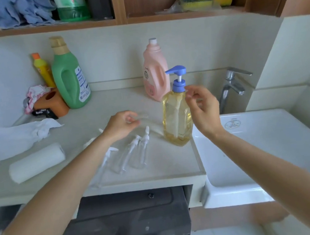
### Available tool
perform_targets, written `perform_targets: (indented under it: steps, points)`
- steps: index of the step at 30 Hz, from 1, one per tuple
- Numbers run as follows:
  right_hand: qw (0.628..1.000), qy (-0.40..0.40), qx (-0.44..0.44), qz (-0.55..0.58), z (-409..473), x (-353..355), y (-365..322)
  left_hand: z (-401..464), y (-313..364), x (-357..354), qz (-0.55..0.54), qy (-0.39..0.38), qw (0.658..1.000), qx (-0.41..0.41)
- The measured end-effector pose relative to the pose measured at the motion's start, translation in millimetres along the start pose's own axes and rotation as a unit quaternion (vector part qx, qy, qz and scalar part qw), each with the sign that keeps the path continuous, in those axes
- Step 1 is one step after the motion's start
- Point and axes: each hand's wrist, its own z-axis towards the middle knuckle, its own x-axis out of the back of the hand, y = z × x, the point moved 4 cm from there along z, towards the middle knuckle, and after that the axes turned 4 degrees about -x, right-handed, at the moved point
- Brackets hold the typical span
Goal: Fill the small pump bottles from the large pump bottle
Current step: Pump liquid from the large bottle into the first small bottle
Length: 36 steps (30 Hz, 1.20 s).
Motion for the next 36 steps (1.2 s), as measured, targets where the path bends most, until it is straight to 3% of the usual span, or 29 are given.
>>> perform_targets:
  steps: [3,8,13,17,21,23,25,28,31,34,36]
  points:
    - [0.995,-0.089,0.009,-0.051,-32,-24,20,-20,-20,-11,0.110,-0.023,0.994,0.002]
    - [0.932,-0.283,-0.153,-0.164,-54,-71,60,-29,-38,-29,0.222,-0.078,0.971,0.044]
    - [0.911,-0.300,-0.141,-0.247,-64,-112,66,-20,-58,-22,0.234,-0.017,0.971,0.038]
    - [0.887,-0.302,-0.164,-0.308,-65,-140,61,-6,-59,-11,0.310,0.066,0.947,-0.054]
    - [0.878,-0.299,-0.226,-0.298,-64,-138,67,-6,-40,-14,0.149,0.082,0.984,-0.050]
    - [0.905,-0.258,-0.306,-0.143,-67,-122,67,-5,-35,-19,0.068,0.051,0.996,0.007]
    - [0.892,-0.220,-0.382,0.099,-74,-106,62,-7,-28,-23,-0.082,0.009,0.995,0.051]
    - [0.812,-0.268,-0.430,0.291,-86,-90,48,-18,0,-31,-0.374,-0.087,0.920,0.084]
    - [0.755,-0.302,-0.454,0.364,-89,-84,39,-21,21,-31,-0.492,-0.164,0.854,0.043]
    - [0.723,-0.315,-0.483,0.380,-89,-77,39,-20,27,-30,-0.489,-0.196,0.850,-0.005]
    - [0.733,-0.340,-0.485,0.334,-91,-73,42,-19,28,-27,-0.475,-0.169,0.863,-0.019]
